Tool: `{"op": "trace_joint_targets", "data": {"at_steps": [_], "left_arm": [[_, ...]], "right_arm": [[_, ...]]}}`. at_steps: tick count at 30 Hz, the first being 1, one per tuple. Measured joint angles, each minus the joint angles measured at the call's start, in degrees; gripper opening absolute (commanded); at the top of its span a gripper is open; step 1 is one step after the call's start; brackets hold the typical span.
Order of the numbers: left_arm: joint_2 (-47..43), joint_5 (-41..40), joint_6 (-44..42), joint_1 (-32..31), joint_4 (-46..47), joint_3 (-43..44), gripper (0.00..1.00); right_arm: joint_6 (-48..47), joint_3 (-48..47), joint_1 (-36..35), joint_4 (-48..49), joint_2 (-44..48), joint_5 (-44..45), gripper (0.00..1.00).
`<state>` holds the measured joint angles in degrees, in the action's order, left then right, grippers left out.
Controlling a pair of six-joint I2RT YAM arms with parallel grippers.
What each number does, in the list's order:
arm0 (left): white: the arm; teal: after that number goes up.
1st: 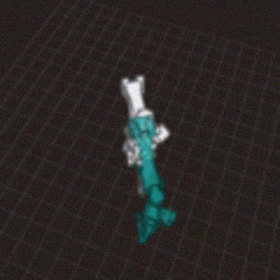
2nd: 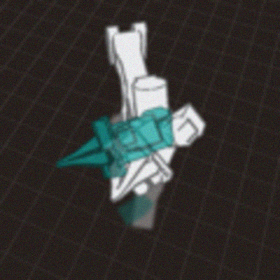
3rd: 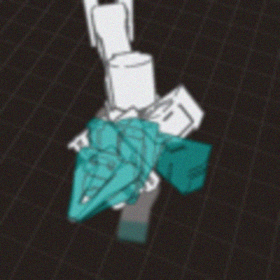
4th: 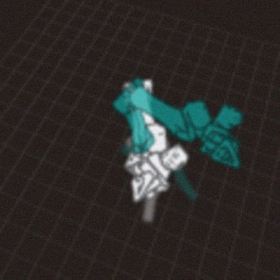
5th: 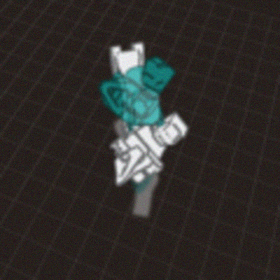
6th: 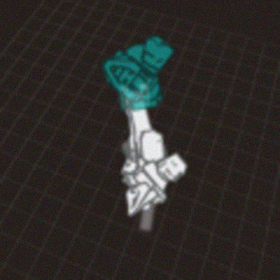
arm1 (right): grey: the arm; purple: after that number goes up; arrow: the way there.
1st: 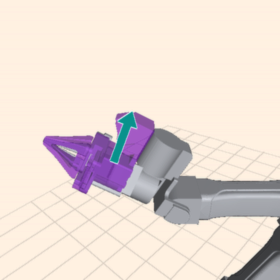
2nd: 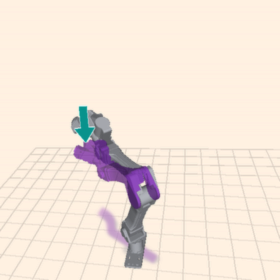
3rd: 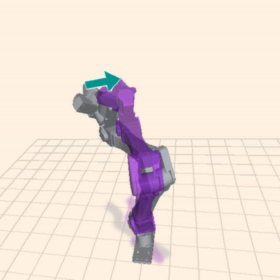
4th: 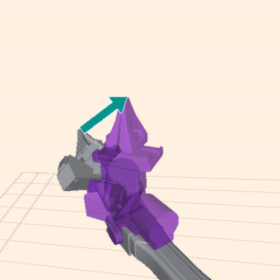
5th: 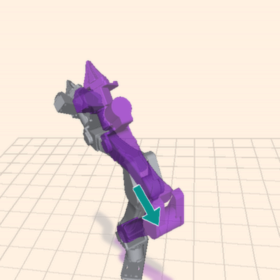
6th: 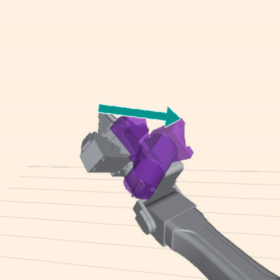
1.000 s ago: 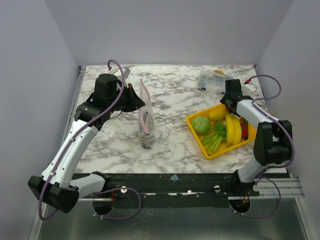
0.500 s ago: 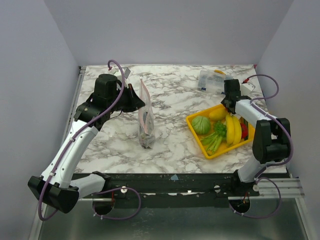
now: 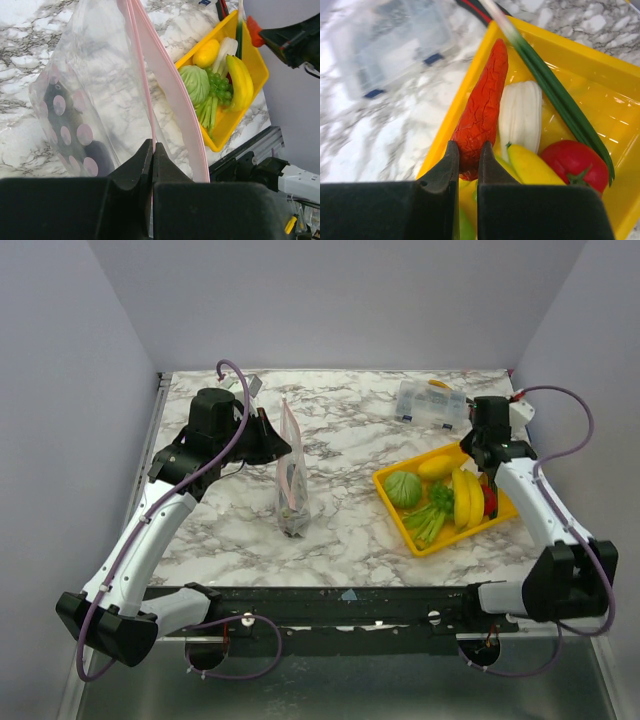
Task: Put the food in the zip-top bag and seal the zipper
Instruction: Pick up the fake vegetable from the bin, then place the fake vegetable in the zipper food storage bag.
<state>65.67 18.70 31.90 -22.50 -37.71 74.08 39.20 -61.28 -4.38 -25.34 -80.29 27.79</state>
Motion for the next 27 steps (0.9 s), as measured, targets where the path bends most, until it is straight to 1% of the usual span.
{"op": "trace_joint_targets", "data": {"at_steps": [3,6,8,12,15,17,19,21,23,27], "left_arm": [[0.0,0.04,0.0,0.0,0.04,0.0,0.0],[0.02,0.04,0.0,0.0,0.11,0.0,0.0],[0.02,0.02,0.0,0.0,0.11,0.0,0.0],[0.02,0.0,0.0,0.0,0.11,0.0,0.0],[0.02,0.0,0.0,0.0,0.11,0.0,0.0],[0.02,0.0,0.0,0.0,0.11,0.0,0.0],[0.02,0.0,0.0,0.0,0.11,0.0,0.0],[0.02,-0.02,0.0,0.0,0.11,0.0,0.0],[0.02,-0.04,0.0,0.0,0.11,0.0,0.0],[0.02,-0.07,0.07,0.0,0.13,0.0,0.0]], "right_arm": [[-2.12,-0.11,0.0,-1.86,8.57,-4.72,0.0],[-3.78,-2.86,-0.11,-4.44,13.68,-12.5,0.0],[-4.42,-5.55,-0.15,-5.11,14.88,-19.74,0.0],[-3.52,-9.2,-0.46,-4.68,15.17,-37.53,0.0],[0.33,-9.7,-1.92,-3.04,15.06,-49.24,0.0],[3.39,-10.8,-4.83,-2.43,14.34,-54.34,0.0],[5.7,-13.84,-9.97,-2.34,12.52,-56.81,0.0],[7.93,-17.4,-16.37,-1.62,10.69,-57.59,0.0],[10.14,-19.39,-21.18,-0.42,9.97,-58.38,0.0],[14.03,-22.38,-28.17,0.85,8.76,-57.92,0.0]]}}
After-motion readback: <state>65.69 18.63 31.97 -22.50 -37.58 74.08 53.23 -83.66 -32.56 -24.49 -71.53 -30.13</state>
